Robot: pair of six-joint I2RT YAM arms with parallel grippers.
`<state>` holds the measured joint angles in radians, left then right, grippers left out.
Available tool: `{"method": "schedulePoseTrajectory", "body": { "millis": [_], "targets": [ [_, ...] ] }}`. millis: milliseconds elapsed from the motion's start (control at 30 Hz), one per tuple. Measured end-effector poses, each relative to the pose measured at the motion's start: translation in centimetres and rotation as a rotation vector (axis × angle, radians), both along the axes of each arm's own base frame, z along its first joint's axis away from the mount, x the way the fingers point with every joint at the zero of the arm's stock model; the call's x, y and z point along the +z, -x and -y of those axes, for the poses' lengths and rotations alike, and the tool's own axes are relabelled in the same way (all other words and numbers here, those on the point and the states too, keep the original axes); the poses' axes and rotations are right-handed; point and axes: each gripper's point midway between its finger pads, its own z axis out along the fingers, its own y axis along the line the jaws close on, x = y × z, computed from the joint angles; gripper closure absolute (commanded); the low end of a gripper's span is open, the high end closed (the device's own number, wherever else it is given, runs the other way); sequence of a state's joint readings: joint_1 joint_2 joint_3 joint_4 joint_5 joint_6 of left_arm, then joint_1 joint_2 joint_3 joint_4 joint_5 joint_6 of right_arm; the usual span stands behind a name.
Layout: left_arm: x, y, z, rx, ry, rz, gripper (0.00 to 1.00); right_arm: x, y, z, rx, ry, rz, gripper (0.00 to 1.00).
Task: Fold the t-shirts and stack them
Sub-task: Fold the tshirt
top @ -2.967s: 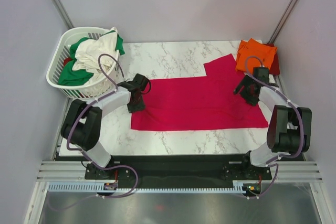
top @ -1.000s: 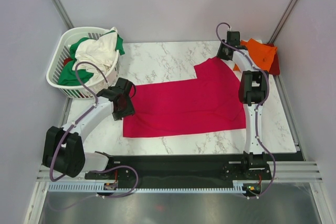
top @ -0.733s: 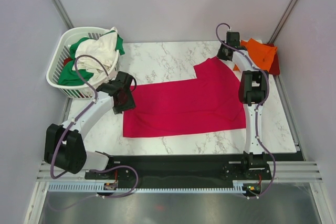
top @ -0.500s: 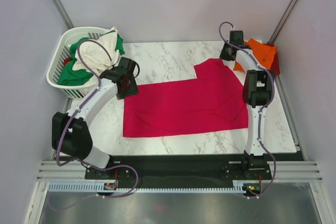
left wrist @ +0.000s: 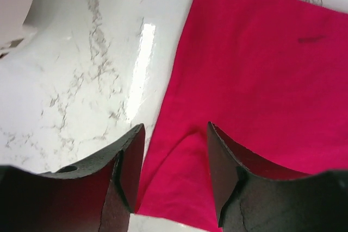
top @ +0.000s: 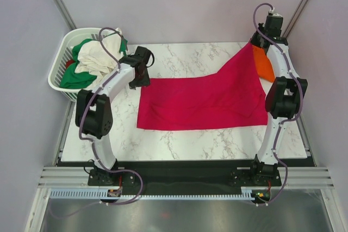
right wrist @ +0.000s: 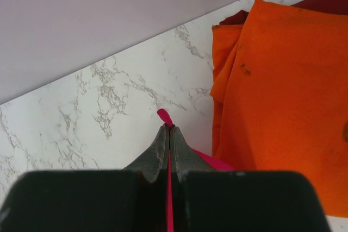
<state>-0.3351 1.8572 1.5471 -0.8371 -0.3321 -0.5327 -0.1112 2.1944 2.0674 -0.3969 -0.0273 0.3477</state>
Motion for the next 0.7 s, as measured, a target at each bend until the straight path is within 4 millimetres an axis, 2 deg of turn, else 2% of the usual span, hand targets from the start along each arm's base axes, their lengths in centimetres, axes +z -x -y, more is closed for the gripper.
{"method": "schedulePoseTrajectory", "body": {
  "millis": [167, 267, 367, 433, 600, 700],
  "targets": [
    [-2.4, -3.5, 0.9, -0.013, -0.021, -0.028, 0.46, -1.3, 0.1, -1.2, 0.032, -0.016, -0.027, 1.0],
    [-3.1, -6.4, 1.6, -0.021, -0.023, -0.011, 0.47, -2.0, 0.1, -2.0, 0.052, -0.025, -0.039, 1.0],
    [-3.6, -8.2, 1.6, -0.019, -0.022, 0.006, 0.46, -2.3, 0.3, -2.3, 0.062, -0.033, -0.047, 1.0],
    [-4.2, -8.7, 1.0, -0.008, -0.025, 0.002, 0.45, -2.4, 0.3, -2.4, 0.065, -0.037, -0.049, 1.0],
    [-5.4, -9.2, -2.2, 0.046, -0.028, -0.026, 0.44, -2.6, 0.3, -2.7, 0.075, -0.053, -0.051, 1.0],
    [-6.3, -10.0, -3.4, 0.059, -0.012, -0.032, 0.44, -2.8, 0.3, -2.8, 0.077, -0.058, -0.055, 1.0]
  ]
}}
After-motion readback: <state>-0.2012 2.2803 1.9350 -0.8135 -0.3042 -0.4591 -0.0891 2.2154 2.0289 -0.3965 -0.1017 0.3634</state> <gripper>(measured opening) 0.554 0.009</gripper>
